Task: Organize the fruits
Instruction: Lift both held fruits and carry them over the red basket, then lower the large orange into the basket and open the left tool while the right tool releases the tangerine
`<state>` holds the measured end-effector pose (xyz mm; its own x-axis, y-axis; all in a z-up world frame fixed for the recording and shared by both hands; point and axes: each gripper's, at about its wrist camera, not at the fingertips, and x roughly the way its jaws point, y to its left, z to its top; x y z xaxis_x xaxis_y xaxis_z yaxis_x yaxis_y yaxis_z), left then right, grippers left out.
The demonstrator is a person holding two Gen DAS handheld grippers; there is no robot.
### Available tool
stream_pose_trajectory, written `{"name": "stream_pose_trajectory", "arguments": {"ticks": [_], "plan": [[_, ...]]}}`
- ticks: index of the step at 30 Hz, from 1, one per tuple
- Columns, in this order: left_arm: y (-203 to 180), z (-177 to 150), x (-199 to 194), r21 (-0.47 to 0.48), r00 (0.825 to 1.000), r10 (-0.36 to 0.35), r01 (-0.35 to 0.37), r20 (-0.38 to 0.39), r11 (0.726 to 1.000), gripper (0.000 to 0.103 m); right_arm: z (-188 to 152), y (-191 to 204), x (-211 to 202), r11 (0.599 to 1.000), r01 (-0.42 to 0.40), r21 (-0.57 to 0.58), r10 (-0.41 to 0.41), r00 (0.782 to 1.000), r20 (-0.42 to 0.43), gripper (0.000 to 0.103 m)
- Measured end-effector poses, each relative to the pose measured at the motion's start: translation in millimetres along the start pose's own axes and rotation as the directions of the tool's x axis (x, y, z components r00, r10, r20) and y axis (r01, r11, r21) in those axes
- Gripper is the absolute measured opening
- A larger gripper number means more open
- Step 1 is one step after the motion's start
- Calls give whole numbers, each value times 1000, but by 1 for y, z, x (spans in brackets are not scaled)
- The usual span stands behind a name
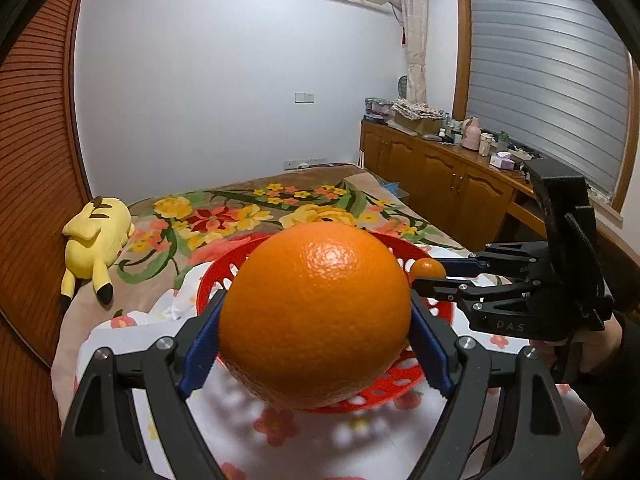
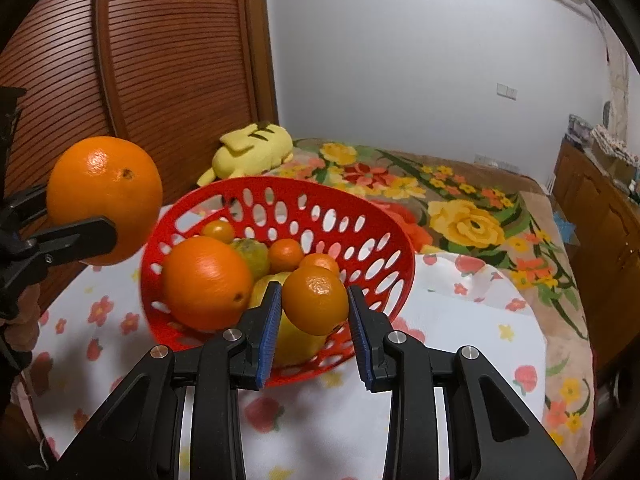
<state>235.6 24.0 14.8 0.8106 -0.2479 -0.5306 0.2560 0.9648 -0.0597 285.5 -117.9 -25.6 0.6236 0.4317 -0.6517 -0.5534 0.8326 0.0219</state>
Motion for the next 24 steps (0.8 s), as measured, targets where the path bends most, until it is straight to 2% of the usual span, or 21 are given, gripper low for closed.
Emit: {"name": "stream_pose_trajectory", "arguments": {"ticks": [15, 24], "plan": [[11, 17, 42, -12, 999, -13, 12, -31, 1000, 83, 4, -10, 23, 1000, 0, -13, -1, 1000, -30, 36], [10, 23, 71, 1, 995, 3, -2, -101, 1000, 83, 3, -14, 18, 1000, -5, -5, 5, 1000, -9, 36]]}}
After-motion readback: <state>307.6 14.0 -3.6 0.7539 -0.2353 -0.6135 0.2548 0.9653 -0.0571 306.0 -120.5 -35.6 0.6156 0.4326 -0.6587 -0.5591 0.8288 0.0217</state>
